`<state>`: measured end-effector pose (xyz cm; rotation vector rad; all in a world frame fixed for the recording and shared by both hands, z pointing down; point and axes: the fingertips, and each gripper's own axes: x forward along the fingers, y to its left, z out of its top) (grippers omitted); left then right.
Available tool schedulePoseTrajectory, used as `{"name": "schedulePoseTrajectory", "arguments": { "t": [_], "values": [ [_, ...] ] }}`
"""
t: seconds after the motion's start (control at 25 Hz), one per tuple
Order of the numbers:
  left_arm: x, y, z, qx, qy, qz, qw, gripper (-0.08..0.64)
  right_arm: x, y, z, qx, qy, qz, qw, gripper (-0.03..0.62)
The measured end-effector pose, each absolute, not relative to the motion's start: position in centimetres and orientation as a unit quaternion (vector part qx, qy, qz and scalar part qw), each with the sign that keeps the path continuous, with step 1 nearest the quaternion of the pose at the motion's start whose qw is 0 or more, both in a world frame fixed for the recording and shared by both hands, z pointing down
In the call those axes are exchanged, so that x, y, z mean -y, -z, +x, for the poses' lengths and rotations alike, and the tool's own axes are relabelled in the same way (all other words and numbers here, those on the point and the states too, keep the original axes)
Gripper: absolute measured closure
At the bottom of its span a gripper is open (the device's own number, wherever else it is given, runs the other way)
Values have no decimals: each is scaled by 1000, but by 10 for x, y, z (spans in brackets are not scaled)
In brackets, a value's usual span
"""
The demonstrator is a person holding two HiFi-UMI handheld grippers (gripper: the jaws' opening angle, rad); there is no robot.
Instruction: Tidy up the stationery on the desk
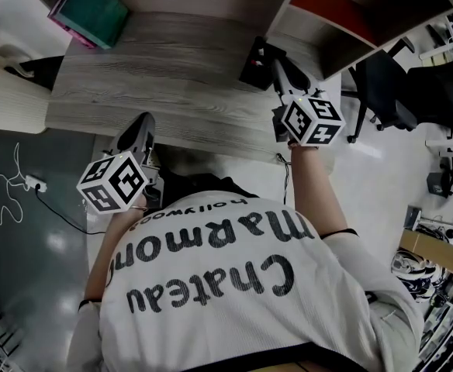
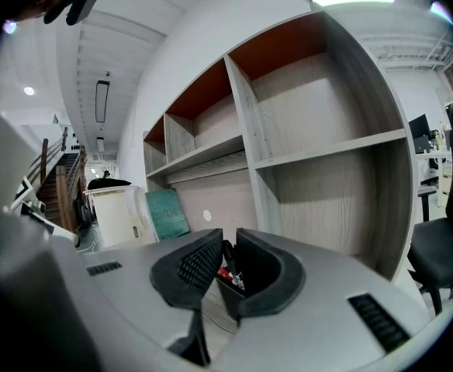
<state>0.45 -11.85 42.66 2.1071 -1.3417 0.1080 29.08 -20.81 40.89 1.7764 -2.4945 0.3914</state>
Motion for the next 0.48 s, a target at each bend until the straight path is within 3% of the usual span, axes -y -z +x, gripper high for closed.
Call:
{"name": "schedulePoseTrajectory", "arguments": {
  "t": [0.48],
  "values": [
    [110,-426,-1,515,-35,796,315,545,204,-427,283,805,-136,576,55,523]
  ]
}}
